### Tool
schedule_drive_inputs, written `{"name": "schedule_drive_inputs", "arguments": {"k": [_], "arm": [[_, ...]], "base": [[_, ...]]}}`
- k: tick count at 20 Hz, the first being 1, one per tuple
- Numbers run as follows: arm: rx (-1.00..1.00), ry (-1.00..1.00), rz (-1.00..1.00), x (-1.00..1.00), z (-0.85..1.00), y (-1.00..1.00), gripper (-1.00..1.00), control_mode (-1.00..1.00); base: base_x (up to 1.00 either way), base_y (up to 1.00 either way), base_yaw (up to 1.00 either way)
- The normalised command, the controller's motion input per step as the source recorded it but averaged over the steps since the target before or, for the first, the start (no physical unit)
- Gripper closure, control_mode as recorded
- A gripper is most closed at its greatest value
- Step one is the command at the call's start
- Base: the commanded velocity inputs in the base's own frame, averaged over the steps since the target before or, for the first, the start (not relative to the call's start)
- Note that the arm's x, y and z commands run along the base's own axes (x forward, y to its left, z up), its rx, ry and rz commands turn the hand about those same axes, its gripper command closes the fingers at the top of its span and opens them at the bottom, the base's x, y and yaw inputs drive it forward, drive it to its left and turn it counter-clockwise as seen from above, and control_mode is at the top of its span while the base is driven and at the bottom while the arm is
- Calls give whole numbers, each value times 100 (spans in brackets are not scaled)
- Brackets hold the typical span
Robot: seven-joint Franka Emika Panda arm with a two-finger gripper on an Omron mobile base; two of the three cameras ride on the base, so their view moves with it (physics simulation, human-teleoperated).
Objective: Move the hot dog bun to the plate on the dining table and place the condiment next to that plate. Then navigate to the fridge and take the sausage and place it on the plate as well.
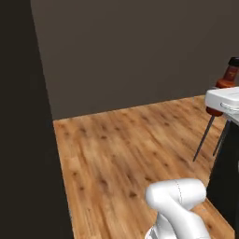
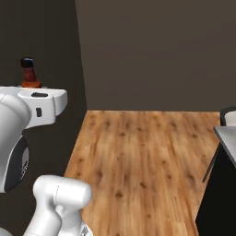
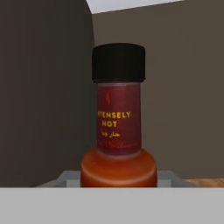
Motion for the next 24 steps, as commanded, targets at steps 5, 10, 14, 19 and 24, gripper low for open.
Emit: {"name": "schedule_drive_inputs", "arguments": {"k": [5,10,14,19,24], "arm": [[0,0,0,0,0,0,100,100],[0,0,0,0,0,0,100,100],[0,0,0,0,0,0,100,100],[0,0,0,0,0,0,100,100],[0,0,0,0,0,0,100,100]], "base": [[86,40,-47],[86,43,-52],[85,52,-54],[87,64,-56],[90,68,-57]]}}
